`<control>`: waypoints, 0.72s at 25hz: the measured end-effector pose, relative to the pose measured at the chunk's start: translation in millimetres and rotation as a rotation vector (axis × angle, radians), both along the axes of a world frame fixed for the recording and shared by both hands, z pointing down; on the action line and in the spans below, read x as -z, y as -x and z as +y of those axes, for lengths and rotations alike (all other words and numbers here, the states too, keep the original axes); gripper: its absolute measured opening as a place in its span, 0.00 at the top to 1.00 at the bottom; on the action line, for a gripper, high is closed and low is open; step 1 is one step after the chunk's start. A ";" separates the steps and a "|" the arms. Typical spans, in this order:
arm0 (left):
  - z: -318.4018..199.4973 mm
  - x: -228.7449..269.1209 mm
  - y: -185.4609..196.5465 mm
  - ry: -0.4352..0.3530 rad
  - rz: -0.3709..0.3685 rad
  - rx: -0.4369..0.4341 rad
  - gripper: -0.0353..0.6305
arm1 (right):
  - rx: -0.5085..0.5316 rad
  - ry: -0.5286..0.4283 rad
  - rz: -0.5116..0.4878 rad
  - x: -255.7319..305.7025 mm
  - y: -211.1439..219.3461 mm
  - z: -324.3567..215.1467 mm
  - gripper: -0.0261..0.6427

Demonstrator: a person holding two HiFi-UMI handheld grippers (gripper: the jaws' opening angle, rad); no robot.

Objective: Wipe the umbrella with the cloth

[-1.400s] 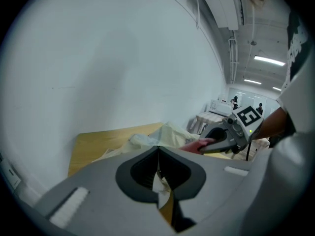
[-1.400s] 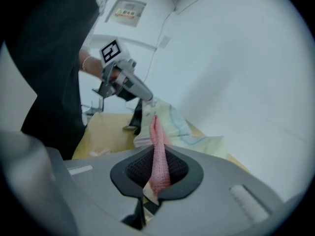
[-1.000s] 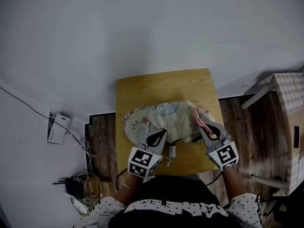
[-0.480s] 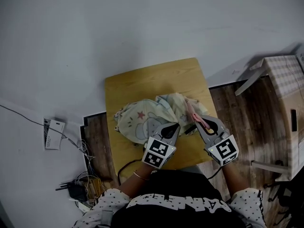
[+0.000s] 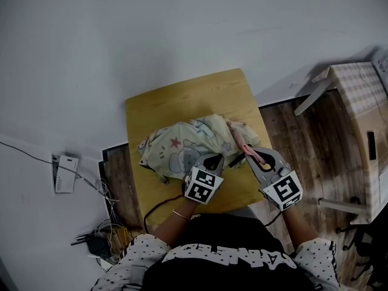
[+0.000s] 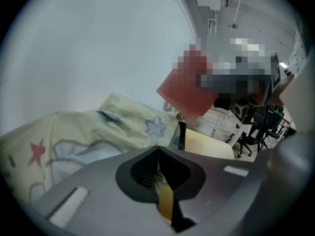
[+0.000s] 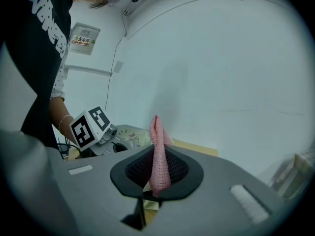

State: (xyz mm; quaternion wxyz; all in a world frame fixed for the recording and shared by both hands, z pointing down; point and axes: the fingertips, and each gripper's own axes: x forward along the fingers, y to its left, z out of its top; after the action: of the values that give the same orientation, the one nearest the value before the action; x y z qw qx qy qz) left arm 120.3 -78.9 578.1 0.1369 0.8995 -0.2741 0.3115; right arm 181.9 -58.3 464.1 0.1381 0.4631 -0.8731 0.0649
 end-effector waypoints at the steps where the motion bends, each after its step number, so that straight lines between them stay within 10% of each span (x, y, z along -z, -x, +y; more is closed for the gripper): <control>1: -0.5 -2.8 0.6 0.002 -0.009 0.004 0.94 | 0.003 0.001 0.000 -0.3 -0.1 0.1 0.91; 18: 7.2 29.1 25.1 -0.063 0.085 0.103 0.82 | 0.114 -0.035 -0.014 7.2 23.0 -10.6 0.91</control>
State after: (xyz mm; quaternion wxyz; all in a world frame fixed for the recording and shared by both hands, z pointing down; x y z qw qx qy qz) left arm 95.1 -71.7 548.9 0.1358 0.9006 -0.3235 0.2567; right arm 158.9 -68.9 456.9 0.1275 0.4146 -0.8999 0.0451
